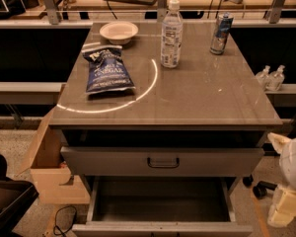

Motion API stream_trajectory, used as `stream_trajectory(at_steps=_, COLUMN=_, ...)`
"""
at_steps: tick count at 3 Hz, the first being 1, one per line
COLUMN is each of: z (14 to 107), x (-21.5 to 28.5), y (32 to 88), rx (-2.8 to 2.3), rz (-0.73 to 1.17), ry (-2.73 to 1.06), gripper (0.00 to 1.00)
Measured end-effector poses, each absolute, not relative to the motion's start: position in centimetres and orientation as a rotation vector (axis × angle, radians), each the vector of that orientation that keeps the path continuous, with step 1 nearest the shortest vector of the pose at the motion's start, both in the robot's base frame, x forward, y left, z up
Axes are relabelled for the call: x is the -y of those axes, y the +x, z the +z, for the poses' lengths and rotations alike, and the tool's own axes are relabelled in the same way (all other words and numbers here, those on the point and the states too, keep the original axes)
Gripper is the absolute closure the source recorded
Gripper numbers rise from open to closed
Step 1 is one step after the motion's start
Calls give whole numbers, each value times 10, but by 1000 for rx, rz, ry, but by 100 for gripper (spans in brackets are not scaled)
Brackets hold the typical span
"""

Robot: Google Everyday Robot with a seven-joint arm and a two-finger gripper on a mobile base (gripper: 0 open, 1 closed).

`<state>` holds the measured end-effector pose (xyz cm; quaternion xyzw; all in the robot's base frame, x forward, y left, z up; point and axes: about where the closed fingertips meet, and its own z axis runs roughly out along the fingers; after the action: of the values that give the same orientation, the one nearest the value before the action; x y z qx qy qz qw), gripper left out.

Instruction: Close middle drawer

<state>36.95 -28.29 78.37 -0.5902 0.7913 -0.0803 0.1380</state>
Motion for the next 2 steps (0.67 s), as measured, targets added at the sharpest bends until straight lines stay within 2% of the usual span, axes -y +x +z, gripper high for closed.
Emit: stream_trajectory(at_steps=2, z=746, x=292, y=355, rx=-2256, rz=-222, ry=-1680, gripper=0)
